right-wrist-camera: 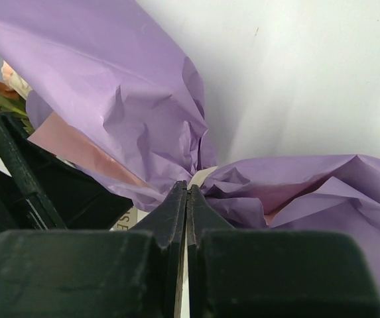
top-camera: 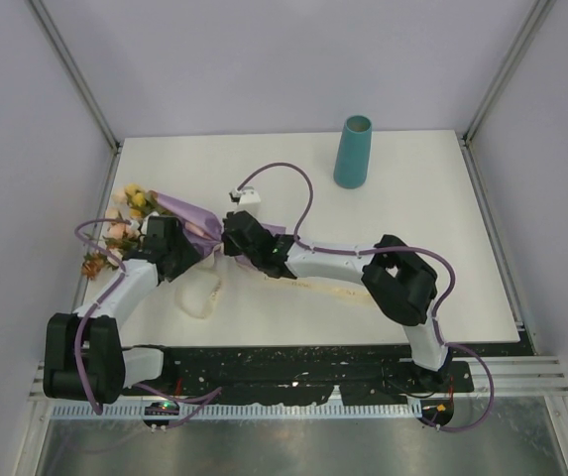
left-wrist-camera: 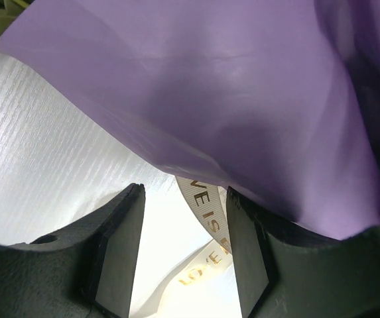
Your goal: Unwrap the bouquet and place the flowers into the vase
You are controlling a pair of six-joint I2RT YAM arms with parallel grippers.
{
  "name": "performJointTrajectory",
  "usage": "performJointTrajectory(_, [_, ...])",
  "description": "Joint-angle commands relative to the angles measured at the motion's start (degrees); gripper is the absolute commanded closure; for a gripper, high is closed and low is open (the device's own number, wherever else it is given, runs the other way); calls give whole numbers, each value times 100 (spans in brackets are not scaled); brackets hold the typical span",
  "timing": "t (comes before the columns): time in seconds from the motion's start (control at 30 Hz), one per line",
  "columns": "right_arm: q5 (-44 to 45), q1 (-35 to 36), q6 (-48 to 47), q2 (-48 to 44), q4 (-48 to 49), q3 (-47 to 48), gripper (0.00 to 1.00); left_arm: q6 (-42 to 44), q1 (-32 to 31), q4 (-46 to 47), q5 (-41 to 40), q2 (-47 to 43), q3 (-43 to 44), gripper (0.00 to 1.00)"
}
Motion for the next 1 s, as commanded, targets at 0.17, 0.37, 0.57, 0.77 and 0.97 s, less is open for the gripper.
performJointTrajectory(0.17, [-411, 33, 317, -427, 865, -777, 95, 156, 38, -301, 131, -735, 203, 43])
performJointTrajectory(0.37, [-324, 33, 220, -506, 953, -928, 95, 148, 20, -241, 377, -1756, 133, 30])
performJointTrajectory(0.57, [-376, 33, 229, -515, 988, -945, 95, 33, 12, 347, 1010, -1582, 27, 24])
performJointTrajectory(0.77, [-429, 24, 229, -542, 1111, -1007, 95, 77, -50, 989, 1344, -1010, -86, 23])
performJointTrajectory(0.97, [-517, 33, 273, -568, 1199, -1033, 95, 130, -41, 1148, 1274, -412, -122, 26])
